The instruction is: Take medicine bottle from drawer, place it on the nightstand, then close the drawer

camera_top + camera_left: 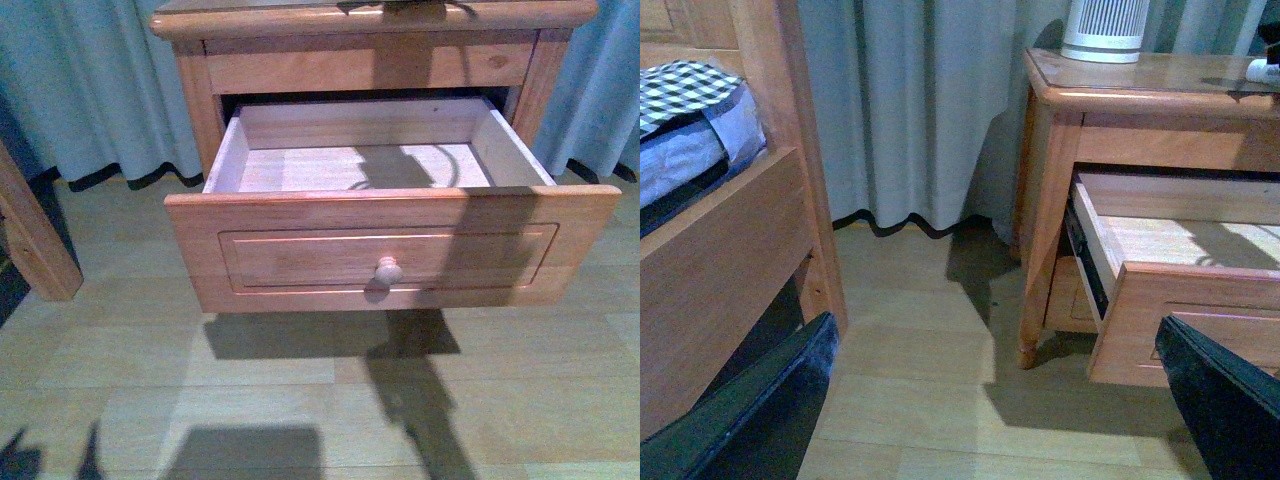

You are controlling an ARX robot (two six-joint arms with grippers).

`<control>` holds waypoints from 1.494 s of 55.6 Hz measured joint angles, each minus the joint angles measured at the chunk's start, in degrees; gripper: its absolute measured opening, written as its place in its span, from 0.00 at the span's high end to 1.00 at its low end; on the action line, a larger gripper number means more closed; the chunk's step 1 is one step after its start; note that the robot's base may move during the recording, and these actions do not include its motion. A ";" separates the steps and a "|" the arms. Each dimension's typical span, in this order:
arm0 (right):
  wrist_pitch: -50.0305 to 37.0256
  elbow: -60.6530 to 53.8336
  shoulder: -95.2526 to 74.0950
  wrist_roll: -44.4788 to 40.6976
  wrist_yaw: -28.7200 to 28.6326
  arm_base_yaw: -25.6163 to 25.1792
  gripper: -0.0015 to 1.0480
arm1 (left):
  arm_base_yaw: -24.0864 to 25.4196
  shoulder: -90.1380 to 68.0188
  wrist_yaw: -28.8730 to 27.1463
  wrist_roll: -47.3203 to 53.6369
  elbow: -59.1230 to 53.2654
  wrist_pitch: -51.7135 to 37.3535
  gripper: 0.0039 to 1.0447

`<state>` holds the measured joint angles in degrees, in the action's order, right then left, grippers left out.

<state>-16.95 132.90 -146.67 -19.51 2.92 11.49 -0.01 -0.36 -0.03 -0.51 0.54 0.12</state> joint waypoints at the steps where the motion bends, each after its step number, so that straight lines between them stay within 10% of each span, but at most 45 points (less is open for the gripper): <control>1: -1.18 -0.70 0.48 0.02 -0.11 0.00 0.39 | 0.00 0.00 0.00 0.00 0.00 0.00 0.06; 13: -10.40 -15.78 13.38 4.17 -1.27 0.07 0.05 | 0.00 0.00 0.00 0.02 0.00 0.00 0.06; 41: -5.29 -75.25 61.20 24.48 -10.40 -1.09 0.07 | 0.00 0.00 0.00 0.02 0.00 0.00 0.06; 54: -8.48 -102.36 64.89 29.05 -7.02 -0.42 0.51 | 0.00 0.00 0.00 0.00 0.00 0.00 0.06; 68: -28.92 -103.73 44.30 26.05 -2.69 0.61 0.96 | 0.00 0.00 0.00 0.02 0.00 0.00 0.06; 83: -34.95 -86.97 24.28 17.57 -1.25 -0.79 0.97 | 0.00 0.00 0.00 0.02 0.00 0.00 0.06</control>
<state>-51.90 45.93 -122.39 -1.93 1.67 10.70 -0.01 -0.36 -0.03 -0.49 0.54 0.12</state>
